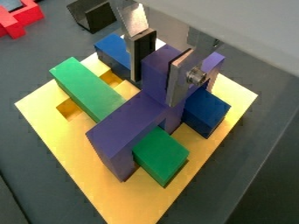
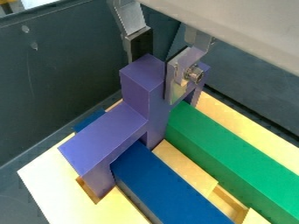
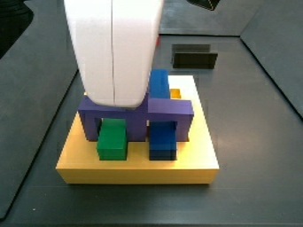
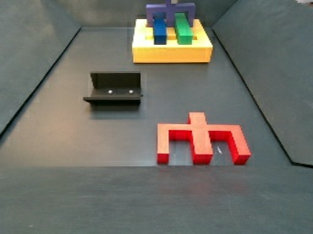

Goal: Pick up the purple object. Move up. Move to above the board. Insert the purple object.
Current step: Insert the purple object.

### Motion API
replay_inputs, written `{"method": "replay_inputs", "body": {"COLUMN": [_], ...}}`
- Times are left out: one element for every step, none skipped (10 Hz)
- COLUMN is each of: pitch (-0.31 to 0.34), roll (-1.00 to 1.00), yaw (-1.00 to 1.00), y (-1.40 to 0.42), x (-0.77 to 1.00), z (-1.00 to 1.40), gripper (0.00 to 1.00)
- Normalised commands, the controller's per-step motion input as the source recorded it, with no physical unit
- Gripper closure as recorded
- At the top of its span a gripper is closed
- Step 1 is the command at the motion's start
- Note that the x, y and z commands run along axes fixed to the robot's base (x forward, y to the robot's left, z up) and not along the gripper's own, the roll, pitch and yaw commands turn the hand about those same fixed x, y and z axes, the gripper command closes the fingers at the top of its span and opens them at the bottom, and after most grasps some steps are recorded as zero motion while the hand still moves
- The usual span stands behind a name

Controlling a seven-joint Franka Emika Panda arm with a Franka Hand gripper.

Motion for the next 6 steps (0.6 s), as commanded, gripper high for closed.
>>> {"method": "replay_inputs", "body": {"pitch": [0.003, -0.026, -0.100, -0.083, -0.026, 0.000], "roll": [0.04, 0.00, -0.06, -0.08, -0.08, -0.05], "yaw": [0.06, 0.06, 0.03, 0.04, 0.05, 0.04], "y": [0.00, 0.00, 0.00, 0.00, -0.09, -0.12], "x": [0.00, 0.00, 0.00, 0.04, 0.22, 0.29], "z": [-0.15, -0.50, -0.65, -0.56, -0.46, -0.37], "gripper": [1.00, 1.00, 1.00, 1.00, 1.00, 1.00]}}
